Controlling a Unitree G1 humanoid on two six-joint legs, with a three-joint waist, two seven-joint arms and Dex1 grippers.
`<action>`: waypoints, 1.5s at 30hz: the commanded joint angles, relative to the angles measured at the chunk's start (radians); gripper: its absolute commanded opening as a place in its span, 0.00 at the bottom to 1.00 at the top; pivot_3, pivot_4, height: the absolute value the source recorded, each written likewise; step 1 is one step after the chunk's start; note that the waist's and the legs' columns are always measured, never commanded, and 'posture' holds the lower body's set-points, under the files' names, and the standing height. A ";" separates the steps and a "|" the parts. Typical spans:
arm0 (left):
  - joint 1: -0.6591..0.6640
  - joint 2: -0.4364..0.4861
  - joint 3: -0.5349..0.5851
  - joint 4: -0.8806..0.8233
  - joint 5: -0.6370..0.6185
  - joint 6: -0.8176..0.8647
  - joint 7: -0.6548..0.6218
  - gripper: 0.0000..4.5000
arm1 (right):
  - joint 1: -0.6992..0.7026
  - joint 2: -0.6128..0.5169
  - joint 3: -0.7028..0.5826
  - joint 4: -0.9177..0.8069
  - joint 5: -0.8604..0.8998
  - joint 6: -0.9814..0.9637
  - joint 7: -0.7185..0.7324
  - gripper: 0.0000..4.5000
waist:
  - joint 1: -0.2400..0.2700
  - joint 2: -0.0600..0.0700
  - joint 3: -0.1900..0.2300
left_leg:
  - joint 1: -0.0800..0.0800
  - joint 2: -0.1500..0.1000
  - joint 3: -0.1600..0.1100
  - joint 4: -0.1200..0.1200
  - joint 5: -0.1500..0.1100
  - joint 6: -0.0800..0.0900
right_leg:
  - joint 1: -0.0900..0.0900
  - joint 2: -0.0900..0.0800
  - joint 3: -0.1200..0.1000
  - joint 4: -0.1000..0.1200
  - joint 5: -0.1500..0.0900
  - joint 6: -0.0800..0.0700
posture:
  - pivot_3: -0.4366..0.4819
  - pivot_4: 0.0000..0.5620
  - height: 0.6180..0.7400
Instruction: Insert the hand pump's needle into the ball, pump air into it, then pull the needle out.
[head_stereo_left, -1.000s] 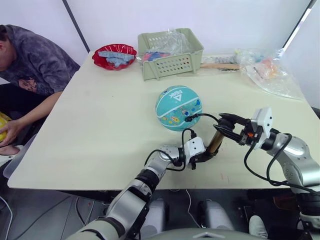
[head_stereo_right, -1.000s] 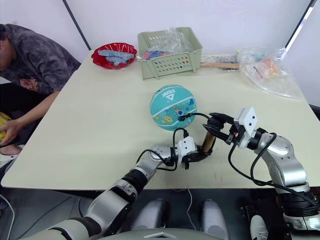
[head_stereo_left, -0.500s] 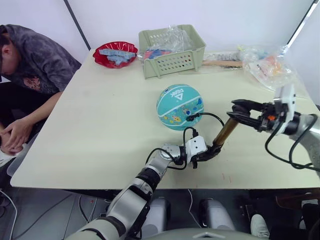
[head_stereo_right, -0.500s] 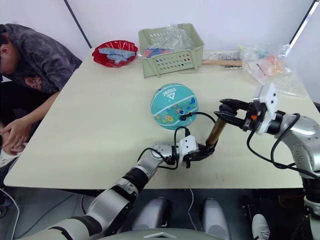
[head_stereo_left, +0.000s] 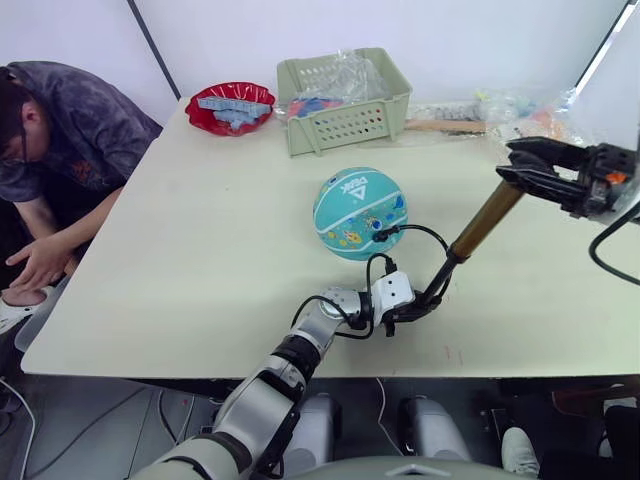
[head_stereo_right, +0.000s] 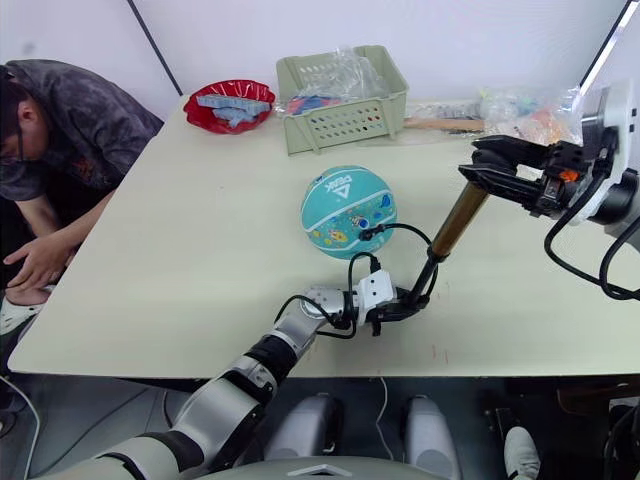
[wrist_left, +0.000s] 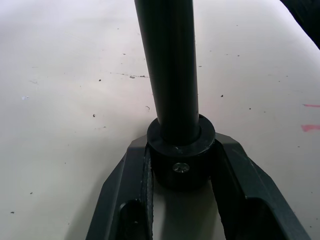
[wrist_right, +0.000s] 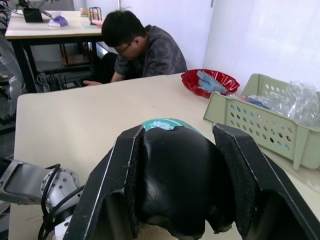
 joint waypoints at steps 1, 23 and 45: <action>0.047 0.038 -0.039 0.075 0.063 0.038 -0.010 0.26 | 0.073 0.003 -0.014 -0.026 -0.116 -0.085 -0.025 0.38 | 0.001 -0.002 -0.001 | 0.000 0.000 0.000 0.000 0.000 0.000 | 0.000 0.000 0.000 0.000 0.000 0.000 | 0.48 0.27 1.00; 0.055 0.043 -0.036 0.049 0.058 0.058 -0.003 0.26 | 0.370 0.341 0.370 0.141 -0.545 -0.510 -0.106 0.38 | -0.018 -0.014 -0.015 | 0.017 0.003 -0.001 -0.003 0.000 0.000 | 0.014 0.003 0.000 0.000 -0.005 0.000 | 0.48 0.27 1.00; 0.046 0.037 -0.037 0.073 0.061 0.045 -0.012 0.26 | 0.022 -0.021 -0.078 -0.037 -0.021 -0.064 -0.041 0.38 | -0.001 0.002 0.001 | 0.000 0.000 -0.001 -0.001 0.000 0.000 | 0.000 0.000 -0.001 0.000 0.000 0.000 | 0.48 0.27 1.00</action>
